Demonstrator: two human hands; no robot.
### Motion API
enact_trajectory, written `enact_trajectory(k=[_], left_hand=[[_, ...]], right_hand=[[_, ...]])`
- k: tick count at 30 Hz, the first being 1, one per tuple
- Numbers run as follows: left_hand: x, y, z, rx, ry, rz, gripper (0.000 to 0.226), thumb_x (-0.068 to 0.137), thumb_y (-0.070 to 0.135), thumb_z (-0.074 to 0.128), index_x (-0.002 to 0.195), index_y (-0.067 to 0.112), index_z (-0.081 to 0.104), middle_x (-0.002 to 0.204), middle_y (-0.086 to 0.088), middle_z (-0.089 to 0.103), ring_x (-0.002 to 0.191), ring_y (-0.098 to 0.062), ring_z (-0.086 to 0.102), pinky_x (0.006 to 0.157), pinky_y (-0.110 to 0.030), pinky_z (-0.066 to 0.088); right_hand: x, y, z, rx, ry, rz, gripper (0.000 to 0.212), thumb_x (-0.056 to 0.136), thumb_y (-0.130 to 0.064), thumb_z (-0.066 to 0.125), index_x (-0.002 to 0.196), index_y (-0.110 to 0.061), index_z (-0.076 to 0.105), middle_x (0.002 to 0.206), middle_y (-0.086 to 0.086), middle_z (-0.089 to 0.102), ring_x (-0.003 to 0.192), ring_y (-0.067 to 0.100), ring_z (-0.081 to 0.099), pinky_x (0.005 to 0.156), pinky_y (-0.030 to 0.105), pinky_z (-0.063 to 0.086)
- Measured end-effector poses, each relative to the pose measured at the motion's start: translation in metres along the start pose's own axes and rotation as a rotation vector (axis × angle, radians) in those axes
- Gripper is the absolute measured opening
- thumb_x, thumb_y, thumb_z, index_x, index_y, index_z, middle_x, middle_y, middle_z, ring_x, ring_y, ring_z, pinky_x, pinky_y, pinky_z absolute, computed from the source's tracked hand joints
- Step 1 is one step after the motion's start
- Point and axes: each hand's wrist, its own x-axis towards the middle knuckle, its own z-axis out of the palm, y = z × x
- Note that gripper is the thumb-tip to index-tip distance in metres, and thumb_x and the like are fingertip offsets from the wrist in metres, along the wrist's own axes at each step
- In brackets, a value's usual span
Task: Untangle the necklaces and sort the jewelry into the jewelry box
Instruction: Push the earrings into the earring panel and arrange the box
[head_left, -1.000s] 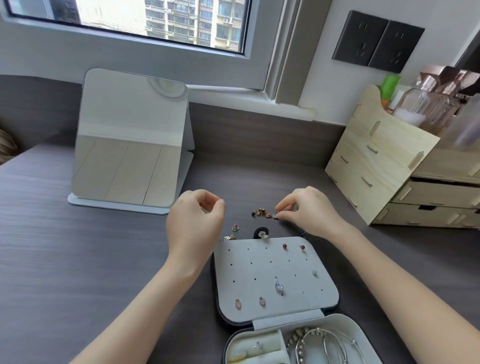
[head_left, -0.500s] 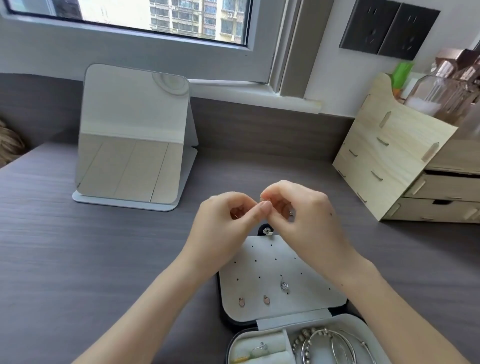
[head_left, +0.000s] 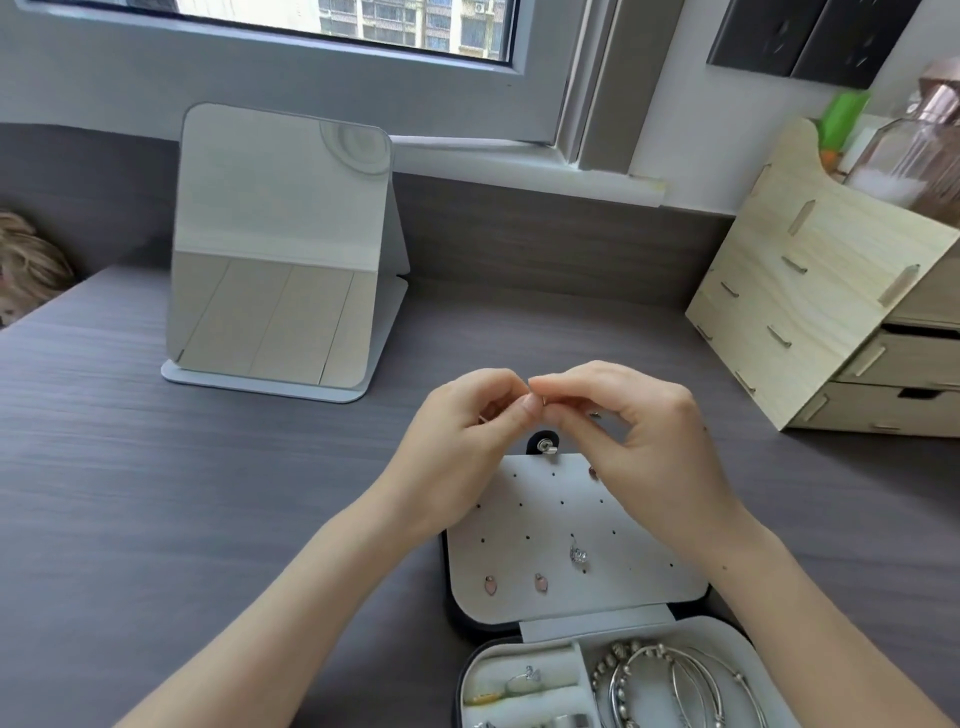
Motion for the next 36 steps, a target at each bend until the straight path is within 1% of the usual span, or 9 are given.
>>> enact_trajectory(k=[3, 10, 15, 19, 22, 24, 28, 33, 36], left_hand=[[-0.001, 0.003, -0.002, -0.024, -0.021, -0.051, 0.027, 0.078, 0.035, 0.049, 0.068, 0.010, 0.055, 0.056, 0.014, 0.041, 0.056, -0.004, 0.035, 0.055, -0.017, 0.027], [-0.001, 0.004, -0.006, -0.140, -0.080, -0.136, 0.028, 0.072, 0.031, 0.057, 0.083, 0.005, 0.059, 0.071, 0.004, 0.053, 0.064, -0.009, 0.044, 0.067, -0.030, 0.036], [0.001, 0.007, -0.014, -0.236, -0.135, -0.179, 0.021, 0.073, 0.019, 0.064, 0.077, -0.001, 0.064, 0.065, -0.004, 0.060, 0.059, -0.010, 0.049, 0.061, -0.024, 0.039], [0.002, 0.010, -0.024, -0.145, -0.204, -0.141, 0.017, 0.077, 0.014, 0.066, 0.072, -0.001, 0.061, 0.062, -0.003, 0.058, 0.062, -0.013, 0.049, 0.063, -0.023, 0.040], [0.002, 0.014, -0.029, -0.190, -0.268, -0.183, 0.013, 0.071, 0.015, 0.061, 0.067, 0.002, 0.060, 0.062, -0.005, 0.050, 0.062, -0.014, 0.044, 0.062, -0.026, 0.036], [0.002, 0.017, -0.028, -0.324, -0.314, -0.250, 0.009, 0.069, 0.011, 0.058, 0.060, 0.008, 0.059, 0.058, -0.004, 0.048, 0.057, -0.013, 0.042, 0.059, -0.023, 0.034], [0.001, 0.018, -0.022, -0.510, -0.335, -0.330, 0.009, 0.067, 0.007, 0.052, 0.058, 0.006, 0.053, 0.053, -0.007, 0.040, 0.052, -0.015, 0.034, 0.053, -0.025, 0.025], [0.001, 0.016, -0.016, -0.517, -0.300, -0.372, 0.007, 0.070, 0.008, 0.048, 0.064, 0.007, 0.045, 0.050, -0.004, 0.037, 0.048, -0.014, 0.030, 0.050, -0.024, 0.022], [0.001, 0.015, -0.013, -0.482, -0.274, -0.411, 0.021, 0.079, 0.005, 0.044, 0.058, 0.009, 0.042, 0.050, -0.004, 0.036, 0.047, -0.013, 0.029, 0.049, -0.023, 0.024]], right_hand=[[-0.001, -0.003, 0.000, 0.084, -0.026, 0.038, 0.016, 0.083, -0.004, 0.063, 0.094, -0.010, 0.072, 0.086, -0.008, 0.068, 0.081, 0.006, 0.064, 0.069, 0.013, 0.046], [-0.003, -0.004, -0.001, 0.155, -0.062, 0.123, 0.015, 0.081, -0.002, 0.067, 0.088, -0.014, 0.072, 0.082, -0.011, 0.069, 0.079, 0.007, 0.065, 0.060, 0.006, 0.041], [-0.004, -0.006, -0.004, 0.231, -0.089, 0.200, 0.011, 0.080, -0.010, 0.069, 0.086, -0.018, 0.072, 0.081, -0.009, 0.070, 0.080, 0.012, 0.067, 0.067, 0.016, 0.048], [-0.003, -0.012, -0.003, 0.326, -0.108, 0.312, 0.018, 0.078, -0.003, 0.070, 0.076, -0.021, 0.071, 0.070, -0.012, 0.068, 0.060, 0.001, 0.058, 0.055, 0.008, 0.040], [-0.001, -0.017, -0.005, 0.439, -0.153, 0.374, 0.007, 0.074, -0.009, 0.070, 0.072, -0.016, 0.068, 0.062, -0.008, 0.066, 0.054, 0.002, 0.054, 0.051, 0.009, 0.039], [0.000, -0.019, -0.007, 0.518, -0.182, 0.393, 0.005, 0.070, -0.016, 0.067, 0.072, -0.012, 0.066, 0.061, -0.008, 0.066, 0.055, 0.000, 0.055, 0.053, 0.008, 0.040], [0.000, -0.021, -0.008, 0.631, -0.228, 0.390, 0.005, 0.073, -0.011, 0.062, 0.074, -0.005, 0.061, 0.061, -0.011, 0.065, 0.056, -0.001, 0.059, 0.054, 0.005, 0.040], [-0.003, -0.007, -0.001, 0.709, -0.265, 0.405, 0.004, 0.080, -0.010, 0.064, 0.077, -0.008, 0.063, 0.071, -0.006, 0.063, 0.067, 0.007, 0.057, 0.064, 0.014, 0.042], [-0.004, 0.000, 0.004, 0.776, -0.262, 0.429, 0.009, 0.079, -0.017, 0.066, 0.078, -0.009, 0.063, 0.071, -0.002, 0.061, 0.068, 0.013, 0.052, 0.066, 0.020, 0.041]])
